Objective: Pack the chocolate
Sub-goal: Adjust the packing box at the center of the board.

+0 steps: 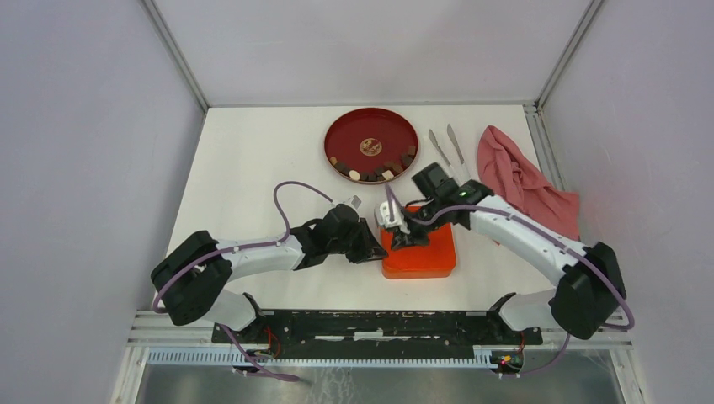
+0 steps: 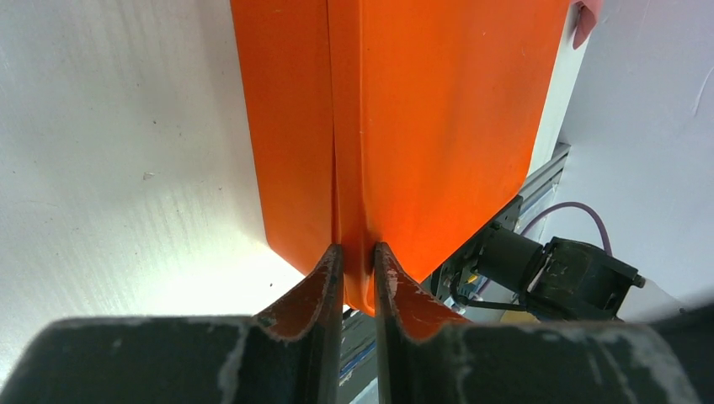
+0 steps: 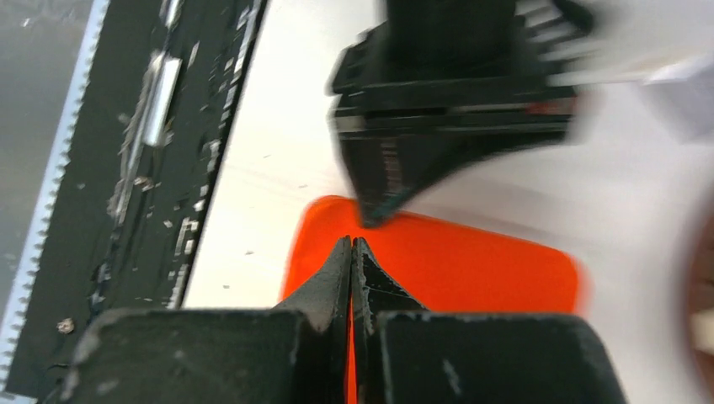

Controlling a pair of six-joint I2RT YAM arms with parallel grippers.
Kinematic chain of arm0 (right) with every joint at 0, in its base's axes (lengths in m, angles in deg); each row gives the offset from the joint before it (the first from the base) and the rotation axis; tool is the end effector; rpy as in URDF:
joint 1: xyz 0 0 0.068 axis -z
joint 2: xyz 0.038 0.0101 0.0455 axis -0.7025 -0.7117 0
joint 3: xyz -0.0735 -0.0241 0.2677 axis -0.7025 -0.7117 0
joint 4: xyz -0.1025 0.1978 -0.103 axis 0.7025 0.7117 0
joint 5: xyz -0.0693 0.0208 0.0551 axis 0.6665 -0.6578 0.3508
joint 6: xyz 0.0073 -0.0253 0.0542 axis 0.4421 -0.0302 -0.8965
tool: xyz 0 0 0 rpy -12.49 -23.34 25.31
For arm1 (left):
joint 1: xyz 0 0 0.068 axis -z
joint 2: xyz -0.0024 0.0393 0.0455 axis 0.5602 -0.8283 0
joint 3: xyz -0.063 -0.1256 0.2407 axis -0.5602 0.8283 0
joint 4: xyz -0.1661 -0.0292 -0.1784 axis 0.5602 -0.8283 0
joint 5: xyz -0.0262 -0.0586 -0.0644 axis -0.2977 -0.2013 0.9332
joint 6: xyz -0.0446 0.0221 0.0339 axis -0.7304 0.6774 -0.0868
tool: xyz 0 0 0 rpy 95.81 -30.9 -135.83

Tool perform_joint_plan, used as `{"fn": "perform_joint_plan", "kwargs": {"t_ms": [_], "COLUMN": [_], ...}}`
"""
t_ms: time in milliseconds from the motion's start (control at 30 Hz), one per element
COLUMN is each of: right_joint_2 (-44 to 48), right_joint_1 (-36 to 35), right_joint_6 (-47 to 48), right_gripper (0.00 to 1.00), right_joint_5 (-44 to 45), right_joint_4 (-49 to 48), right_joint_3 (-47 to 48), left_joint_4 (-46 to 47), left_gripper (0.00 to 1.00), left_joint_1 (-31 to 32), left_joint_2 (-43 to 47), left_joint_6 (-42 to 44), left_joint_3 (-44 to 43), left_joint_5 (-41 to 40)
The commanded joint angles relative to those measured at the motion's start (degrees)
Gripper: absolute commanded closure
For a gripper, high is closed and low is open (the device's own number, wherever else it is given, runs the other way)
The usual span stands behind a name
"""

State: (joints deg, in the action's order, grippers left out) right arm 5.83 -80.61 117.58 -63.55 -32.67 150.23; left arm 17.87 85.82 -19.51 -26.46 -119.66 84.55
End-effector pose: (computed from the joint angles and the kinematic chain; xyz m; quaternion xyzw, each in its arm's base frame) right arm 0.1785 0.1697 0.2932 -0.6954 0.5615 0.3446 0.2871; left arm 0.1664 -0.2215 0.1839 -0.0735 0.9047 -0.3881 0.1597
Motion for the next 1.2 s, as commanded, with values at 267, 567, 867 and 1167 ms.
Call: {"fn": "perform_joint_plan", "kwargs": {"t_ms": [267, 567, 867, 1167], "right_joint_2": [-12.80, -2.52, 17.57, 22.55], "right_joint_1": [-7.86, 2.50, 3.31, 13.08], "right_joint_6": [-2.22, 12.69, 7.41, -2.29], "right_gripper": [1.00, 0.57, 0.14, 0.20], "right_joint_5": [7.54, -2.63, 16.60, 24.00], "right_joint_4": [-7.99, 11.30, -4.79, -8.07], "right_joint_3": [-12.76, 3.06, -21.27, -22.74], "left_joint_4": [-5.00, -6.73, -17.49, -16.09], "left_gripper": [0.98, 0.80, 0.50, 0.68], "left_joint_1": [-0.69, -0.81, -0.61, 0.01], "left_joint_2": [-2.20, 0.53, 8.00, 16.21], "left_joint_6": [1.97, 4.83, 9.88, 5.82], "left_joint_3": [1.79, -3.98, -9.78, 0.48], "left_joint_5": [-2.94, -2.14, -5.01, -4.76]}}
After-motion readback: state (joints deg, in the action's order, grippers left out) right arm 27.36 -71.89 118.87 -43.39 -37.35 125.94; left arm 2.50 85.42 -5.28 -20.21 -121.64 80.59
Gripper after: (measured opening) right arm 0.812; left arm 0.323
